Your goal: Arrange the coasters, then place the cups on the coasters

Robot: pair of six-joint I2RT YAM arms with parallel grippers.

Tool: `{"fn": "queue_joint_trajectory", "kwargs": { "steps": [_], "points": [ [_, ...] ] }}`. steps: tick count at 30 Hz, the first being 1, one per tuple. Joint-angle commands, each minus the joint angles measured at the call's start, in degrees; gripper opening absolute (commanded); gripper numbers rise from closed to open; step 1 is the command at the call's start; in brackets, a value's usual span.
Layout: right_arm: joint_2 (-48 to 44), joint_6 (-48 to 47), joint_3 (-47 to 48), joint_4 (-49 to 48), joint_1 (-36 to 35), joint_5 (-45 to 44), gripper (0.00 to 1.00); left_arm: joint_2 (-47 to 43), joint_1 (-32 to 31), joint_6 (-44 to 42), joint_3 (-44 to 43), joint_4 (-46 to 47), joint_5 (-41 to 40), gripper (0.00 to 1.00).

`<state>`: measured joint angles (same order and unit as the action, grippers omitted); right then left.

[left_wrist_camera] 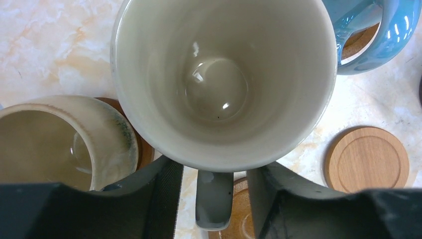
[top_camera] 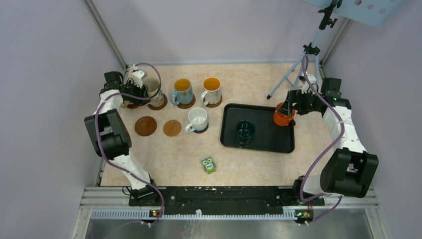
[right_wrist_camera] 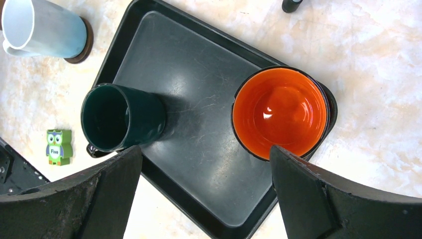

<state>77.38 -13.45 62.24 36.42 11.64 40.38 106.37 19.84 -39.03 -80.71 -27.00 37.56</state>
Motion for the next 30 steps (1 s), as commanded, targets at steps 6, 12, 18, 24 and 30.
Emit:
{"fn": "queue_joint_trajectory", "kwargs": {
  "steps": [6, 12, 18, 24, 30],
  "points": [
    [-0.88, -0.52, 0.2, -0.54, -0.13, 1.6, 0.98, -7.07, 0.29, -0.82, -4.76, -1.2, -2.08, 0.76],
    [-1.26, -0.87, -0.02, -0.5, -0.13, 2.2, 0.98, -10.31, 0.29, -1.37, -7.69, -3.27, -1.28, 0.79],
    [-1.45, -0.87, -0.38, -0.68, -0.19, 2.96, 0.98, -15.89, -3.88, 1.68, -8.33, -7.68, 3.98, 0.79],
    [-1.92, -0.93, -0.06, -0.3, -0.17, 3.15, 0.98, -22.1, -16.33, 4.93, -5.69, -10.44, 0.76, 0.81],
    [-2.67, -0.56, 1.01, 0.44, -0.13, 1.81, 0.98, -25.12, -32.12, 12.4, -1.09, -9.54, -1.09, 0.82]
  ]
}}
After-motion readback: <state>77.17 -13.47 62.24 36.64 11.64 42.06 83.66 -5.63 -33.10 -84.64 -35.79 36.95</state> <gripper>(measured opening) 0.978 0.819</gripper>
